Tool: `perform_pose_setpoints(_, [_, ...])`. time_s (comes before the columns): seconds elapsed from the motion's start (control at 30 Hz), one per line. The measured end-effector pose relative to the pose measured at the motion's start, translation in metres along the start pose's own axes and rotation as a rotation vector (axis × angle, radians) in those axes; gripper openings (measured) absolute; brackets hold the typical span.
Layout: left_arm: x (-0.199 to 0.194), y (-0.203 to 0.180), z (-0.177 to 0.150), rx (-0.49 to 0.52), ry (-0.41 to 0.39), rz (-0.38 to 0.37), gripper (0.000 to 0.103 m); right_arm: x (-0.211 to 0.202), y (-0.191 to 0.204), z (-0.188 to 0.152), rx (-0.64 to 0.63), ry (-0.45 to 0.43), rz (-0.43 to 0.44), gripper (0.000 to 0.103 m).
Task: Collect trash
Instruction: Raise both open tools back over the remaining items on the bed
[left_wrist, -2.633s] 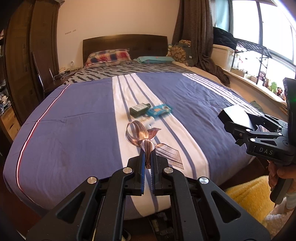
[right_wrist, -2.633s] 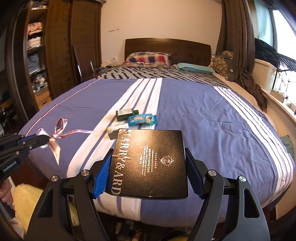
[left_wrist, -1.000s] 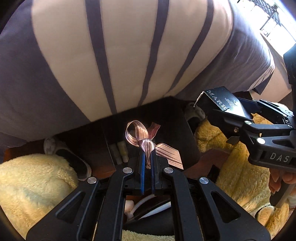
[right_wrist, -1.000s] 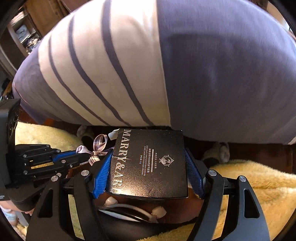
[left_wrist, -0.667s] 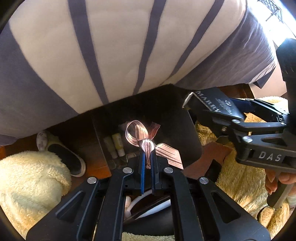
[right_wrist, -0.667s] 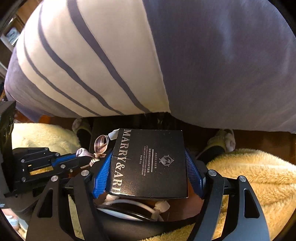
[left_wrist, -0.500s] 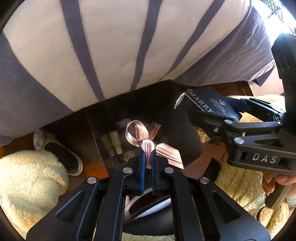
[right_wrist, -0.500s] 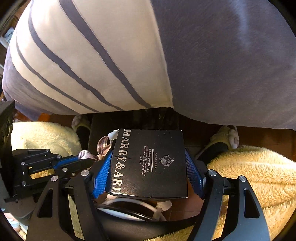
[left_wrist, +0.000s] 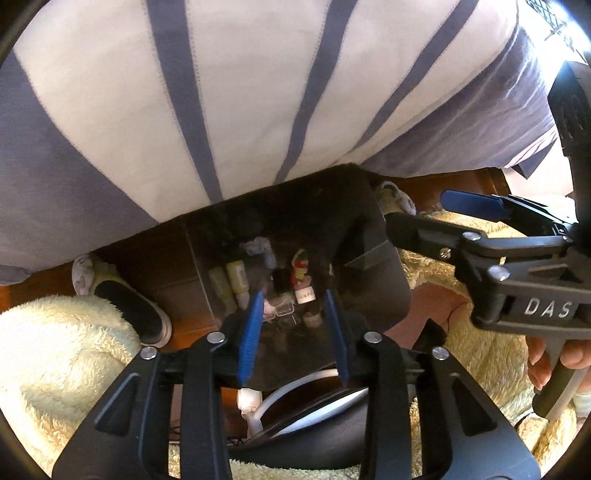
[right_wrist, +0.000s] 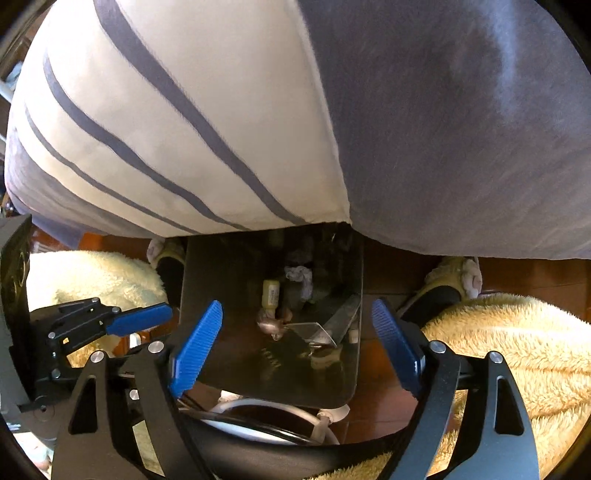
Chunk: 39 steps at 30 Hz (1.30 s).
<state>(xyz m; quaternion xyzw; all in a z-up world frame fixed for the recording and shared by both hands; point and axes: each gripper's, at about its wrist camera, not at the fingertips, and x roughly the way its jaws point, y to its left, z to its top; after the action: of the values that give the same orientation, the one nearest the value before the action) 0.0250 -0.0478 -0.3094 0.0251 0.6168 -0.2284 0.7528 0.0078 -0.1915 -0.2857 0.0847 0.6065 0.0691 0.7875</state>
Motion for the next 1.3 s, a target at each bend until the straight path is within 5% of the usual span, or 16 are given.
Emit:
perform_pose_setpoints(0.57, [-0.056,-0.006,-0.002,0.000,-0.158,0.064,0.090,-0.056,0.001,-0.003,-0.010,-0.149,-0.071,0.097])
perform_pose_setpoints(0.97, [-0.148,-0.008,0.021,0.027,-0.399,0.140,0.095,-0.152,0.010,0.031,-0.066,-0.401,-0.091,0.099])
perform_pose_setpoints(1.3, [-0.190,0.011,0.070,0.019,-0.496,0.204,0.095,-0.175,0.023,0.077,-0.115,-0.465,-0.113,0.099])
